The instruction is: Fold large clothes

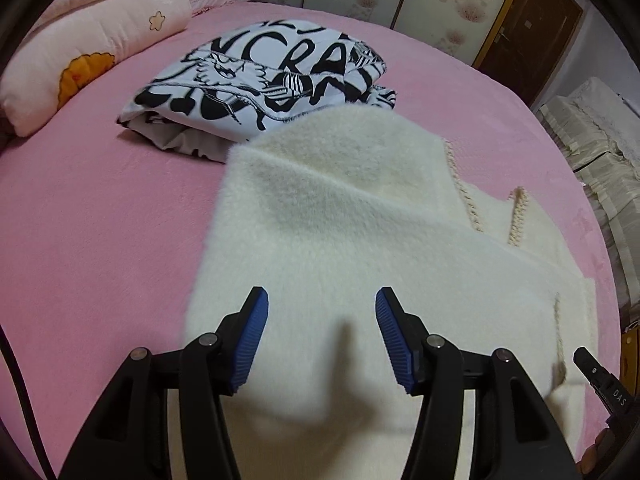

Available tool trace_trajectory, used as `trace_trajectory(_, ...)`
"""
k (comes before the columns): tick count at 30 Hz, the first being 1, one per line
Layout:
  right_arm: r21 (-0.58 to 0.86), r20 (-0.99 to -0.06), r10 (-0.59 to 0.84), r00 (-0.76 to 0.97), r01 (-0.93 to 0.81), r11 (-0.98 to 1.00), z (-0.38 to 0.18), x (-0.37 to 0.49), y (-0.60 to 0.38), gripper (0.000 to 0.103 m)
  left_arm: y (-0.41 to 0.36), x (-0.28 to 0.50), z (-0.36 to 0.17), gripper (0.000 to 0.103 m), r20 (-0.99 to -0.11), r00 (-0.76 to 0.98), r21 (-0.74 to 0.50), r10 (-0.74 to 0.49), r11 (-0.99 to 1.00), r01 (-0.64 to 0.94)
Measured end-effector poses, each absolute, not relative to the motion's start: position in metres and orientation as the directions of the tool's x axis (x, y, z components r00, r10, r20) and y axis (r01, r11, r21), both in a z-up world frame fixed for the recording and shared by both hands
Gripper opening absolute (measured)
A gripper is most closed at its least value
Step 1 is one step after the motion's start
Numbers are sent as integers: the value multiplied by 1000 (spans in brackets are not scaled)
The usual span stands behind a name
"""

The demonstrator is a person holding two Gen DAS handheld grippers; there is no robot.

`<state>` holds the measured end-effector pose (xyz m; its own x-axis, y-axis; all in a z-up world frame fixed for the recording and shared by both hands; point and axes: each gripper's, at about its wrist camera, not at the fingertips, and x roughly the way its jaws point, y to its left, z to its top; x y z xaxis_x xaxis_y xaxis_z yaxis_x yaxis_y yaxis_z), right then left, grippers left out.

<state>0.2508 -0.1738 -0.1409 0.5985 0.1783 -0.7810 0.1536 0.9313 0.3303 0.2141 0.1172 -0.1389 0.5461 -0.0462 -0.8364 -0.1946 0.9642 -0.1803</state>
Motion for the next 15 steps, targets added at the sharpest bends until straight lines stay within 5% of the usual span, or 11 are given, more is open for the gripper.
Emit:
trace_trajectory(6,332,-761,190,620,120,936,-104,193,-173,10,105,148,-100,55,-815,578,-146,-35,979,-146)
trace_trajectory(11,315,-740,193,644,78,946,-75,135,-169,34,99,81,-71,61,-781,624,-127,-29,985,-113)
trace_trajectory(15,286,-723,183,667,47,957,-59,93,-166,34,91,30,-57,64,-754,656,-85,-10,993,-82)
